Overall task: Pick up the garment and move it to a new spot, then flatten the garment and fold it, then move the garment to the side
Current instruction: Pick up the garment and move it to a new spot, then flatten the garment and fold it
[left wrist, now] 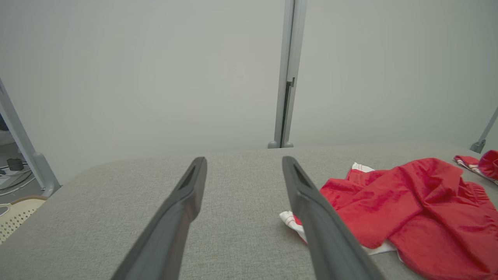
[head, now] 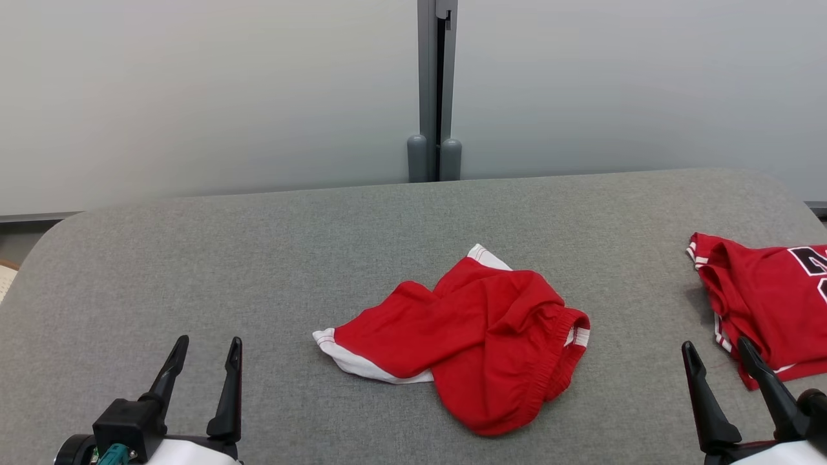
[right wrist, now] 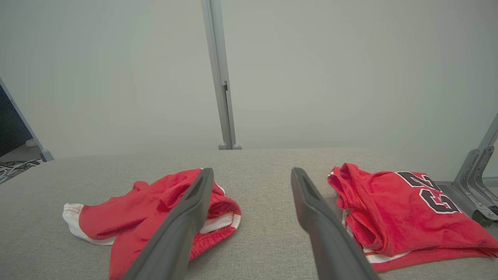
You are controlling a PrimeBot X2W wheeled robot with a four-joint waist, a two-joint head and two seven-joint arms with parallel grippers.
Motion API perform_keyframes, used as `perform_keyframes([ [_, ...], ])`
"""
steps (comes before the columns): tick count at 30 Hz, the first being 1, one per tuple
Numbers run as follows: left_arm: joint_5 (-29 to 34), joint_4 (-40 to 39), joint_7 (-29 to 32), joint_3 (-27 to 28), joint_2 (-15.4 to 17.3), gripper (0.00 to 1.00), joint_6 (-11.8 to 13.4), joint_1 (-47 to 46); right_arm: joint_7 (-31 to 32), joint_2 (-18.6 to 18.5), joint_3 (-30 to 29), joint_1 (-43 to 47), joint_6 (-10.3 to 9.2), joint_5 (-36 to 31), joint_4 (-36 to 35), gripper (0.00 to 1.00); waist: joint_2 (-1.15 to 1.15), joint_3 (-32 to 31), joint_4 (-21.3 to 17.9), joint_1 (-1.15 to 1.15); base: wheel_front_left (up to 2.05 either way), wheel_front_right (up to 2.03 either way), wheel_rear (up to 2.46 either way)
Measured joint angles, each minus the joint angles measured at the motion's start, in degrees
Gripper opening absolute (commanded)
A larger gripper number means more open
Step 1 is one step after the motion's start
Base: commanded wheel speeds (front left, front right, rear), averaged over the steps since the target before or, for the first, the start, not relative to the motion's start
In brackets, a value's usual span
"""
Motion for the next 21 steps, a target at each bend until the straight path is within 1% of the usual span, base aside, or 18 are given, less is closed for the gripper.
perform_keyframes([
  [7,0.02,-0.69,-0.04,-0.30,0.08,1.00,0.36,-0.16,0.18,0.16,0.33,-0.04,0.00,0.24,0.04,1.00,0.00,0.71,0.26,0.00,0.00,0.00,0.00],
  [11,0.20,-1.09,-0.08,-1.01,-0.18,1.00,0.49,-1.29,0.68,0.43,2.99,-0.02,0.00,1.41,1.80,1.00,0.00,1.62,1.18,0.00,0.00,0.00,0.00],
  [17,1.01,-2.03,-0.78,-2.67,-0.93,1.00,-0.09,-4.73,1.23,1.52,9.32,0.59,0.00,4.37,8.32,1.00,0.00,3.81,4.02,0.00,0.00,0.00,0.00],
  [21,1.66,-2.02,-1.11,-3.78,-1.87,1.00,-0.52,-7.51,0.74,2.50,12.80,-0.70,0.01,6.02,13.43,1.00,0.00,6.04,6.20,0.00,0.00,0.00,0.00],
])
